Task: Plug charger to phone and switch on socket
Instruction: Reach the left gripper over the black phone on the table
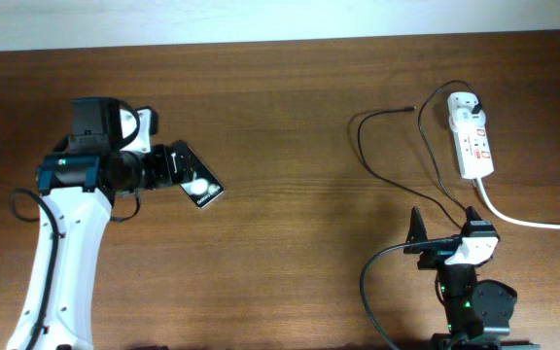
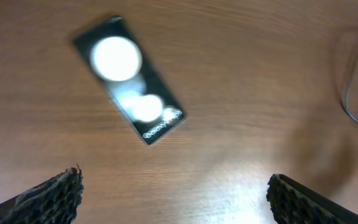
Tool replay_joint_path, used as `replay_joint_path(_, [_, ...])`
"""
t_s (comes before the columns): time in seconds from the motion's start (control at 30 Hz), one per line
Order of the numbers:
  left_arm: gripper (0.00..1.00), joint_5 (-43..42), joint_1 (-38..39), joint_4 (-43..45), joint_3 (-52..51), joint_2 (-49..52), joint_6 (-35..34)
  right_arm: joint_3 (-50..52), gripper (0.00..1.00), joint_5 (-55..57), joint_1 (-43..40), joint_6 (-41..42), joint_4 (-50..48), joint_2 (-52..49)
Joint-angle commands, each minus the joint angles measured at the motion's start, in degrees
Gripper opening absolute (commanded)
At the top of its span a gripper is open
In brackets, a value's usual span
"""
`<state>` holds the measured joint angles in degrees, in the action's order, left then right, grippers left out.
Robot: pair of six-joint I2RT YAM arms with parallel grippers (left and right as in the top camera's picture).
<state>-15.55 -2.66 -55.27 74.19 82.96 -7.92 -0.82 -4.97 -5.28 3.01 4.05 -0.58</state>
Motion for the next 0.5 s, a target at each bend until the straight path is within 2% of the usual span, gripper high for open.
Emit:
replay_joint_path(0.0, [0.99, 13.0, 2.3, 0.3, 2.1, 0.2, -14.4, 0.5, 0.99, 0.3, -0.4, 0.3, 0.0, 0.4])
replay_joint_path(0.1, [0.99, 16.2, 5.5, -1.5, 7.8, 4.3, -18.0, 0.5, 0.99, 0.3, -0.4, 0.3, 0.0, 0.4])
replay_joint_path(0.27, [0.99, 15.4, 5.6, -16.2, 30.4, 26.4, -24.0, 0.5, 0.99, 0.3, -0.4, 0.3, 0.0, 0.4])
replay_joint_path(0.43, [0.99, 14.4, 5.7, -15.1, 30.4, 34.8, -23.3, 0.5, 0.99, 0.3, -0.4, 0.3, 0.0, 0.4])
replay_joint_path(0.47, [0.99, 14.3, 5.7, -15.0, 30.2, 36.3, -25.6, 0.5, 0.99, 0.3, -0.4, 0.3, 0.0, 0.4])
